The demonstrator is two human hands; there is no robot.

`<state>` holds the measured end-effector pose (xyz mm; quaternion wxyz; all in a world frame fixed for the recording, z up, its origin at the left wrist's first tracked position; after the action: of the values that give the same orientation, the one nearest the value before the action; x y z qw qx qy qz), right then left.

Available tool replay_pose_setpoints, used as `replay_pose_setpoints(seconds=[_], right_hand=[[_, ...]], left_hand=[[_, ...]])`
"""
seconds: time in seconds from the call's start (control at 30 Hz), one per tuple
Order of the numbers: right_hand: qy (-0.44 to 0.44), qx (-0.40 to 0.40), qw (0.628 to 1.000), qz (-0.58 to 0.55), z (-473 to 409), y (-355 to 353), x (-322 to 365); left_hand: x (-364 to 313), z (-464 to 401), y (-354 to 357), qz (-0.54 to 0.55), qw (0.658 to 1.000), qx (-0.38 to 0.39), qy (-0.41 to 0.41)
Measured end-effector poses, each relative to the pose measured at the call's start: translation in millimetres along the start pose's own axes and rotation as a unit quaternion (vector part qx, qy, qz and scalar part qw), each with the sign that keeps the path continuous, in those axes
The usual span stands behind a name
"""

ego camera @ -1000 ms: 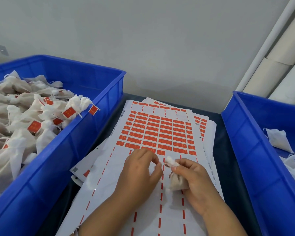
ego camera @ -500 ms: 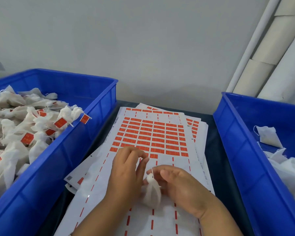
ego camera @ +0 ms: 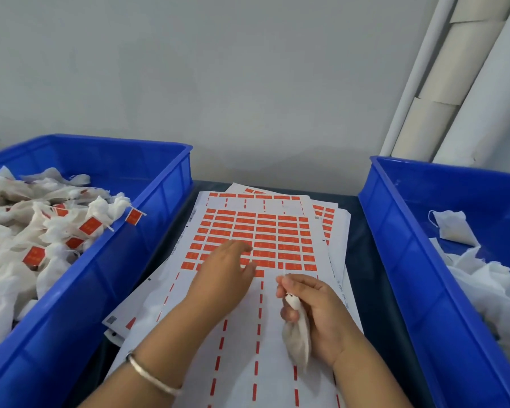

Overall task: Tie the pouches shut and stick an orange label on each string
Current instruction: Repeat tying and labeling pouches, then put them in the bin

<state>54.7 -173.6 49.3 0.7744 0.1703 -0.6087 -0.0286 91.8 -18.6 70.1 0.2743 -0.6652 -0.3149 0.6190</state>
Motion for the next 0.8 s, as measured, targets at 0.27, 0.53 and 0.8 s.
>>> replay_pose_setpoints(seconds=[0.27,0.53,0.8], right_hand=[[0.029,-0.049,0.992,-0.108,-12,-16,-7],[0.036,-0.042,0.994,-0.096,-11,-14,-9],[0.037,-0.048,0.995,-0.074,-12,-13,-11]], left_hand=[[23,-18,49,-0.046,0.997,0.067,-0.008],[31,-21,55,-0.078,0.995,0.066,-0.013],[26,-16,47,-0.090,0.994,0.050,0.040]])
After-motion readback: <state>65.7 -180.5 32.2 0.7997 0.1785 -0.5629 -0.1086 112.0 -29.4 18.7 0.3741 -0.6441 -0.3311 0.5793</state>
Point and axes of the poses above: each hand's wrist, its own z-axis away from the middle knuckle, its own y-axis out of the palm, x = y × z, the point moved 1 cm from there along -z, towards the middle knuckle, and after that the axes turned 6 degrees about z, right-handed, at the moved point
